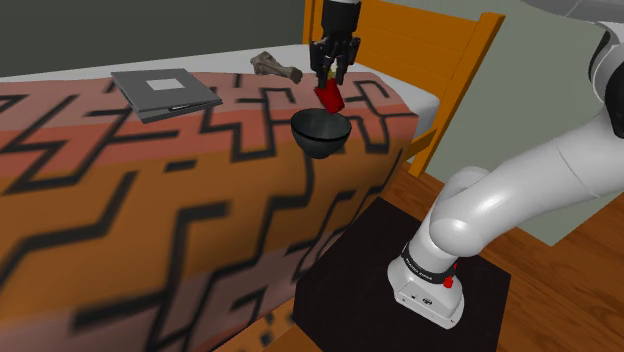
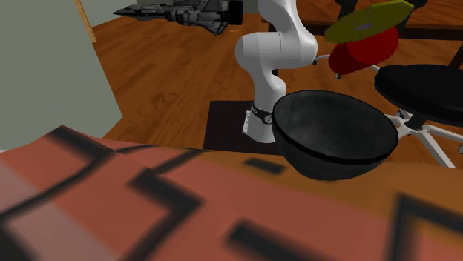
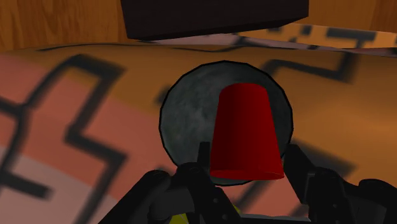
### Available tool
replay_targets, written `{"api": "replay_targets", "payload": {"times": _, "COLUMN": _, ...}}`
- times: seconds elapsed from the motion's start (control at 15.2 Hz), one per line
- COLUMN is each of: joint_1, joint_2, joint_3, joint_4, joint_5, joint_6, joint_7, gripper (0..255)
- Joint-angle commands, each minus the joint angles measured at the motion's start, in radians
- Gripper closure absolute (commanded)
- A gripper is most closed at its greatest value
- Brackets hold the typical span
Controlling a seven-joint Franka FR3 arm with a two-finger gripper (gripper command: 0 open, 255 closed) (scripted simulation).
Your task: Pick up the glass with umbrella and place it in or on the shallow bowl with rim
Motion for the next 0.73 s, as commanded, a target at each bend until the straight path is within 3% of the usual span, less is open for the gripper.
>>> {"api": "replay_targets", "payload": {"times": 0.0, "joint_1": 0.0, "joint_2": -0.01, "joint_3": 0.0, "joint_4": -0.035, "joint_5": 0.0, "joint_6": 0.025, "joint_7": 0.0, "gripper": 255}}
{"api": "replay_targets", "payload": {"times": 0.46, "joint_1": 0.0, "joint_2": -0.035, "joint_3": 0.0, "joint_4": -0.154, "joint_5": 0.0, "joint_6": 0.12, "joint_7": 0.001, "gripper": 255}}
{"api": "replay_targets", "payload": {"times": 0.66, "joint_1": 0.0, "joint_2": -0.035, "joint_3": 0.0, "joint_4": -0.154, "joint_5": 0.0, "joint_6": 0.12, "joint_7": 0.001, "gripper": 255}}
